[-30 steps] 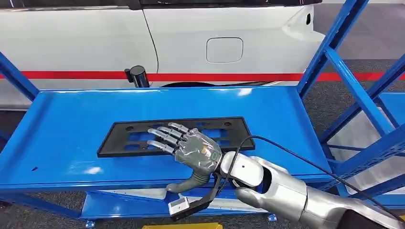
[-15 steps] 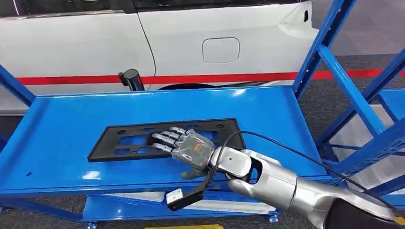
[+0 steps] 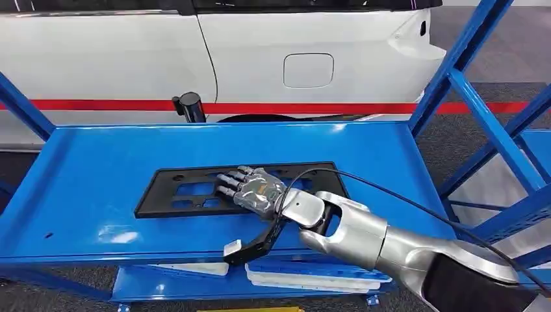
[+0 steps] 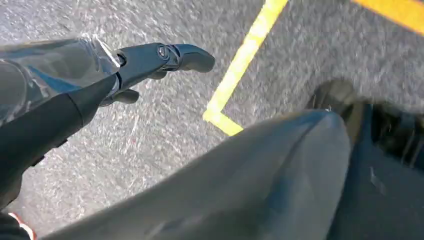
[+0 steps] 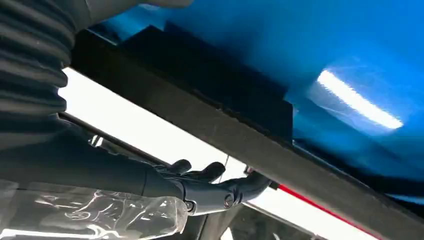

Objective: Take the parts from the cabinet and place them on the table.

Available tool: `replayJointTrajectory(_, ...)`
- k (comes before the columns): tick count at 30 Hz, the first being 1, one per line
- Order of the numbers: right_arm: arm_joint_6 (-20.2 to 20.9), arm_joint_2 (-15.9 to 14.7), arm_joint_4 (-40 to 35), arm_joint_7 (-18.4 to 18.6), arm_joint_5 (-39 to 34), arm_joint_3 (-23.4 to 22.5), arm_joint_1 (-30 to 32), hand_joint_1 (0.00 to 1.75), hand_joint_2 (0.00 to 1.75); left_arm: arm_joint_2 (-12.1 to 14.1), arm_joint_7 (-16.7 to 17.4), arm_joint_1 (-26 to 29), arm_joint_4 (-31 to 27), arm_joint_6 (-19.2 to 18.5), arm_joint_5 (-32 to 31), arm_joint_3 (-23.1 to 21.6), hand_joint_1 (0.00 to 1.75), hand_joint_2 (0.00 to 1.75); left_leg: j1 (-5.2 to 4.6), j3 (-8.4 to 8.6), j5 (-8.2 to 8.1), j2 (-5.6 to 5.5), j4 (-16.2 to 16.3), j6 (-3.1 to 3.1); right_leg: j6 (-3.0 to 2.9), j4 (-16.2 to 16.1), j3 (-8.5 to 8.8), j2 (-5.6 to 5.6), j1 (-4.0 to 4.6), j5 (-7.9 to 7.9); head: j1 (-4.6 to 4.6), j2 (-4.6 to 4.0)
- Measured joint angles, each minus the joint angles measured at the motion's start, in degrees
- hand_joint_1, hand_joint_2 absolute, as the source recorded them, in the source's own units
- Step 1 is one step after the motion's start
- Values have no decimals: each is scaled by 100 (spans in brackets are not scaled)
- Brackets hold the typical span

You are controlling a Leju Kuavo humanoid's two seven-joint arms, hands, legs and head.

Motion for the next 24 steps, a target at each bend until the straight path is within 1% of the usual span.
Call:
replayJointTrajectory(1,-2,15,117,39,0,0,-12,14,175,0,2,-5,0,-13,-7,0,0,0,-6,1,-5,-1,0,8,10,513,-258,1,1,-184,0,0)
replayJointTrajectory(2,-6,31,188,55,0,2,-36,175,175,0,11,1,0,-24,-11,-2,0,0,-12,8,-6,0,0,9,13,828,-430,1,0,-246,0,0)
replayJointTrajectory(3,-20,55,271,65,0,9,-62,175,175,0,13,12,0,-24,-11,-7,0,0,-13,21,-9,1,1,8,12,852,-470,0,0,-168,0,0)
replayJointTrajectory(4,-35,72,365,81,7,20,-81,175,175,0,15,12,0,-26,-13,-9,0,0,-14,34,-11,-2,1,8,2,603,-365,0,0,19,0,0)
replayJointTrajectory(5,-57,94,457,125,39,24,-104,175,175,-2,15,5,0,-26,-13,-9,0,0,-13,53,-14,-11,1,3,-19,66,-114,-1,0,311,0,0)
replayJointTrajectory(6,-63,105,522,149,46,24,-130,175,175,-2,15,2,0,-26,-13,-9,0,0,-13,71,-21,-21,1,-7,-45,-538,188,-2,1,573,0,0)
replayJointTrajectory(7,-74,118,579,162,52,28,-150,175,175,-2,15,2,0,-26,-13,-9,0,0,-15,81,-27,-25,2,-23,-78,-982,417,-13,4,683,0,0)
replayJointTrajectory(8,-85,140,636,177,55,31,-158,175,175,-2,15,1,0,-26,-13,-9,0,0,-63,68,-48,-27,19,-60,-83,-1073,444,-13,37,659,-2,0)
replayJointTrajectory(9,-96,168,688,179,55,33,-157,175,175,0,15,2,0,-28,-13,-9,0,0,-53,62,-43,-23,12,-89,-104,-1072,430,-7,35,671,-4,0)
replayJointTrajectory(10,-103,184,736,181,55,37,-157,175,175,0,15,7,0,-31,-13,-9,0,0,-48,63,-38,-22,10,-122,-120,-1067,421,-2,55,673,-7,0)
replayJointTrajectory(11,-116,190,778,183,55,37,-161,175,175,0,15,8,0,-31,-13,-9,0,0,-27,70,-22,-20,-10,-158,-152,-1071,419,4,73,683,-7,0)
replayJointTrajectory(12,-118,203,802,183,55,37,-175,175,175,0,17,6,0,-31,-15,-11,0,0,-25,57,-48,-20,12,-191,-208,-1115,432,-4,26,726,-2,0)
replayJointTrajectory(13,-120,229,828,183,57,37,-186,175,175,0,17,9,0,-31,-15,-11,0,0,-11,-1,-141,-14,134,-224,-221,-1117,438,-5,15,733,-8,0)
replayJointTrajectory(14,-122,255,858,184,57,37,-189,175,175,-2,15,7,0,-31,-15,-13,0,0,-10,-134,-338,-8,441,-256,-234,-1117,438,-8,3,732,-22,0)
replayJointTrajectory(15,-140,277,880,192,70,37,-189,175,175,-2,15,4,0,-33,-15,-13,0,0,7,-346,-573,-7,910,-289,-242,-1116,435,-9,3,734,-20,0)
replayJointTrajectory(16,-140,295,909,197,72,37,-190,175,175,-2,15,6,0,-33,-13,-15,0,0,15,-609,-802,-4,1473,-319,-245,-1115,432,-10,4,733,-20,0)
replayJointTrajectory(17,-140,310,933,207,72,44,-188,175,175,-2,15,16,0,-33,-15,-15,0,0,16,-808,-907,-3,1873,-335,-247,-1114,433,-11,4,730,-20,0)
replayJointTrajectory(18,-140,326,955,210,72,48,-190,175,175,-2,15,21,0,-33,-15,-18,0,0,19,-858,-876,-1,1954,-340,-246,-1114,435,-10,3,728,-20,0)
replayJointTrajectory(19,-158,341,968,218,70,50,-190,175,175,-2,15,23,0,-33,-15,-17,0,0,25,-771,-731,1,1751,-339,-243,-1113,441,-5,1,726,-20,0)
replayJointTrajectory(20,-190,352,972,236,48,50,-191,175,175,0,15,17,0,-31,-13,-17,0,0,31,-563,-512,2,1327,-337,-236,-1113,451,1,-1,721,-20,0)
replayJointTrajectory(21,-296,356,977,234,-22,48,-190,175,175,0,15,9,0,-31,-15,-17,0,0,35,-289,-271,5,760,-331,-224,-1112,464,5,-2,714,-20,0)
replayJointTrajectory(22,-484,358,979,174,-171,19,-189,175,175,0,15,5,0,-24,-15,-17,0,0,40,20,-73,6,173,-314,-206,-1112,477,10,-1,704,-20,0)
replayJointTrajectory(23,-655,356,979,87,-358,-22,-176,175,175,0,15,-3,0,-17,-24,-17,0,0,-7,96,-93,3,7,-272,-171,-1094,464,26,52,683,-20,0)
replayJointTrajectory(24,-825,354,979,-2,-531,-70,-161,175,175,0,7,-1,0,-18,-33,-17,0,0,-1,84,-68,5,9,-217,-150,-1100,457,33,48,688,2,0)
